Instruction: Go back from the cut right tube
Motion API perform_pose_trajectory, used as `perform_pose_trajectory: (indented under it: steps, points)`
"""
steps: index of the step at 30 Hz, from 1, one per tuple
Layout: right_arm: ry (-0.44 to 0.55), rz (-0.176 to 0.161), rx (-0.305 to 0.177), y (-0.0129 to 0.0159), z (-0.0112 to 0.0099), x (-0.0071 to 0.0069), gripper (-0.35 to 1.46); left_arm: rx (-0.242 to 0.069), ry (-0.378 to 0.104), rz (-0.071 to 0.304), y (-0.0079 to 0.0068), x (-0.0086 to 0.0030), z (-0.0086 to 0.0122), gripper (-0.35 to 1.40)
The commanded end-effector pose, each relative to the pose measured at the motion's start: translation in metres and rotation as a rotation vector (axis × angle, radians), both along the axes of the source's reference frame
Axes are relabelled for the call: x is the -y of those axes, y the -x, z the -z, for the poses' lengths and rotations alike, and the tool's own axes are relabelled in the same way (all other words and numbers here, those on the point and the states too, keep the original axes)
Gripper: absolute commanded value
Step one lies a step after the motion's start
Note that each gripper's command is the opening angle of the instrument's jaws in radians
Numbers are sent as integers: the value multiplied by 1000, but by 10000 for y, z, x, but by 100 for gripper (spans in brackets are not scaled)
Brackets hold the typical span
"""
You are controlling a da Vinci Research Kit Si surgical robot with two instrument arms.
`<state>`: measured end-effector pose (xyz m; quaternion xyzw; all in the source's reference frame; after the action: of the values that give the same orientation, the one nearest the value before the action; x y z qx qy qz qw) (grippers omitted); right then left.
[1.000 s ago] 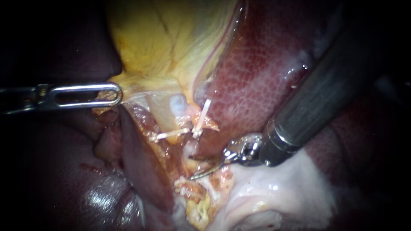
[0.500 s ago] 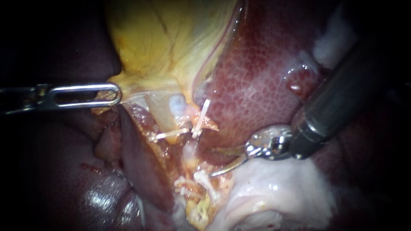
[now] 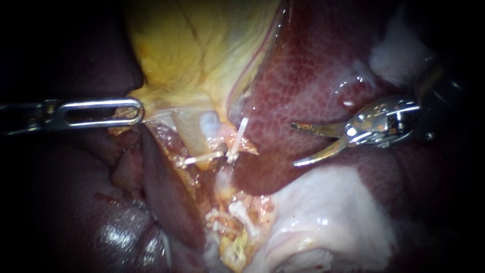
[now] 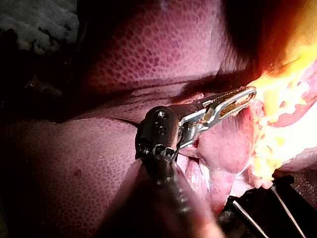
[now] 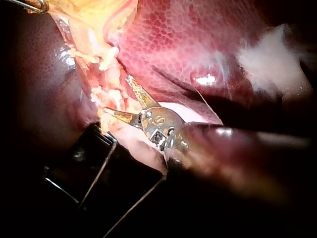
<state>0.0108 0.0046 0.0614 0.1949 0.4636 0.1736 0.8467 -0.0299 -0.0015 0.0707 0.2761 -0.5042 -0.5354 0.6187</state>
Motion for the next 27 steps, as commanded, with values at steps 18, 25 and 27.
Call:
perform_pose_trajectory:
  steps: [18,25,27]
  points:
    - [-4,12,-9,1,-3,5,143,-11,-5,-65,101,24,-77,-35]
    - [-4,12,-9,1,-3,5,143,-10,-6,-66,100,23,-74,-35]
    - [-4,12,-9,1,-3,5,143,-10,-6,-65,100,24,-74,-35]
